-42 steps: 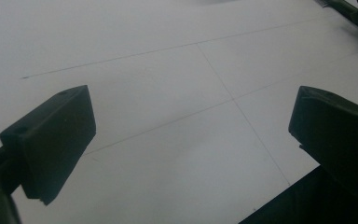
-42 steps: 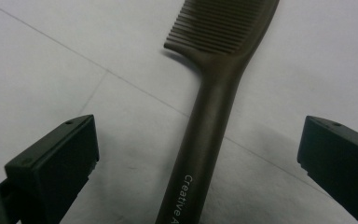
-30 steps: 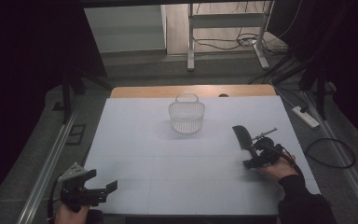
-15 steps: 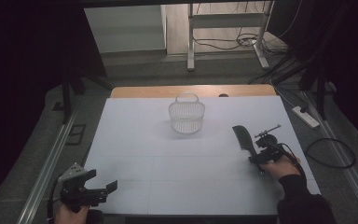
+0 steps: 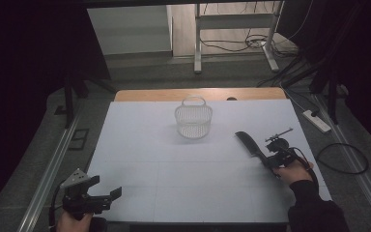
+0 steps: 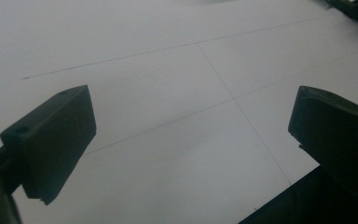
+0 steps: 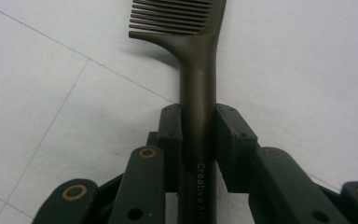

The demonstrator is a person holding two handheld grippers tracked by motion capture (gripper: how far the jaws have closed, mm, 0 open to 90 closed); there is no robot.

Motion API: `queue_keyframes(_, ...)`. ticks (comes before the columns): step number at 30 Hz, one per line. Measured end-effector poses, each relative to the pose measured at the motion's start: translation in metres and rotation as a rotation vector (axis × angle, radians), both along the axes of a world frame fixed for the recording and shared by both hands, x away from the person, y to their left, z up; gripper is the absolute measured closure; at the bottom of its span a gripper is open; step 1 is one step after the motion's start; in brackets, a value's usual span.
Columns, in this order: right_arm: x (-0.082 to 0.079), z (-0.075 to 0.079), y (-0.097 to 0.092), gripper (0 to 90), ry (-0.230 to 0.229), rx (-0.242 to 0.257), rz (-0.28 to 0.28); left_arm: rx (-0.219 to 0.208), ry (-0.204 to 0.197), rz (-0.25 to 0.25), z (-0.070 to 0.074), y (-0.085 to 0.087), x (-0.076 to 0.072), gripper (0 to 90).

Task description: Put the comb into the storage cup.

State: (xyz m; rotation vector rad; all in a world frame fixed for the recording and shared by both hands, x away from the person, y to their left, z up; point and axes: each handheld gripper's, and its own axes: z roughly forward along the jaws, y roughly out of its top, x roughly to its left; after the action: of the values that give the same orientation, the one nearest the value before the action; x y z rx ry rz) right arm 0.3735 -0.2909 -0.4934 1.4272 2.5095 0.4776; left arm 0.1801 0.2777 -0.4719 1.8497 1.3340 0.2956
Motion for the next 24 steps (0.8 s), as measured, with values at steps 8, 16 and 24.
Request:
queue_keyframes(8,-0.002,0.0,-0.004,72.1,-0.023,0.0,0.014,-0.011,-0.015,-0.022,0.001,0.0,-0.001,0.0)
queue_keyframes(16,-0.007,0.008,-0.005,72.0,-0.076,0.021,0.052,0.005,-0.019,-0.046,0.003,-0.007,0.004,0.0)
queue_keyframes(24,-0.016,0.018,-0.004,72.0,-0.137,0.041,0.095,0.007,-0.044,-0.085,0.004,-0.012,0.013,0.7)
